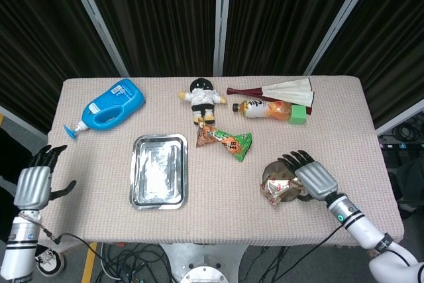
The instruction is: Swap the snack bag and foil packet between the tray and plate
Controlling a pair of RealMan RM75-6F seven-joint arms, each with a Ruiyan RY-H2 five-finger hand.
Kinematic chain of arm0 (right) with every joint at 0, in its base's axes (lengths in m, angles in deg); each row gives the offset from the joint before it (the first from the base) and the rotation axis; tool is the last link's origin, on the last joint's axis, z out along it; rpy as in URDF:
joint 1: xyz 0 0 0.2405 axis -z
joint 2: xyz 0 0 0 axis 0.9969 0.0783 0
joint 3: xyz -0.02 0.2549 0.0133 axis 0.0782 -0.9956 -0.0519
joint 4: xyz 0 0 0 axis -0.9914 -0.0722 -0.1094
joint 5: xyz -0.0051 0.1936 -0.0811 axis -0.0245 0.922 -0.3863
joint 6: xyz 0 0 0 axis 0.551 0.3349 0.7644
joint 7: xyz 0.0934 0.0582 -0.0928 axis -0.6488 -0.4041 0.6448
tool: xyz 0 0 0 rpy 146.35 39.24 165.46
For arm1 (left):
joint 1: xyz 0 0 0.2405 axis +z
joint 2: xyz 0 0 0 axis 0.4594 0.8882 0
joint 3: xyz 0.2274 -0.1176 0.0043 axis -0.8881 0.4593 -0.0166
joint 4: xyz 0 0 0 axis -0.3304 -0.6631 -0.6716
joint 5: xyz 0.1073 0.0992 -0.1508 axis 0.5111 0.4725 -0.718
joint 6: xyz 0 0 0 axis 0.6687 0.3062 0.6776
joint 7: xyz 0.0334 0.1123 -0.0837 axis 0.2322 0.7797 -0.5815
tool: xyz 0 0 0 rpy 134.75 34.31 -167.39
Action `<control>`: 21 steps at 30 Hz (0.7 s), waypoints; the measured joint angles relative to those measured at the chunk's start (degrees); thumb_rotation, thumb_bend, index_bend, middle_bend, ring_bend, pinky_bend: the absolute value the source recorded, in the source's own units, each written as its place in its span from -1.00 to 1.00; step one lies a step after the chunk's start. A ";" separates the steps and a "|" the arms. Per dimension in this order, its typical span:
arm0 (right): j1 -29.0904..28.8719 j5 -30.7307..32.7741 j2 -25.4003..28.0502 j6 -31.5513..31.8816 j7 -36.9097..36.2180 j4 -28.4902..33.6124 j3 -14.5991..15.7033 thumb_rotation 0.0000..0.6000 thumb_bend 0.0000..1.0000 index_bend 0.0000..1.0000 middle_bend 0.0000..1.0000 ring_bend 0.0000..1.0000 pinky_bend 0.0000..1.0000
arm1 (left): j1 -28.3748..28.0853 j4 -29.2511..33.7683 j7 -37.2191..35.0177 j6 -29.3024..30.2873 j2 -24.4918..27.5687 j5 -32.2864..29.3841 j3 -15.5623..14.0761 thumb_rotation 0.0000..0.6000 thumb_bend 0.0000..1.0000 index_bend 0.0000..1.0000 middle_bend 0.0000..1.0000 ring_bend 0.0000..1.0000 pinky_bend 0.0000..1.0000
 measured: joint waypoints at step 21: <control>-0.36 0.90 -9.24 3.66 8.16 -5.58 1.96 1.00 -0.73 -0.06 -0.08 -0.24 -0.04 | 7.44 -5.61 -6.43 1.65 -0.63 1.76 0.25 1.00 -0.62 -0.68 -0.62 -0.83 -0.60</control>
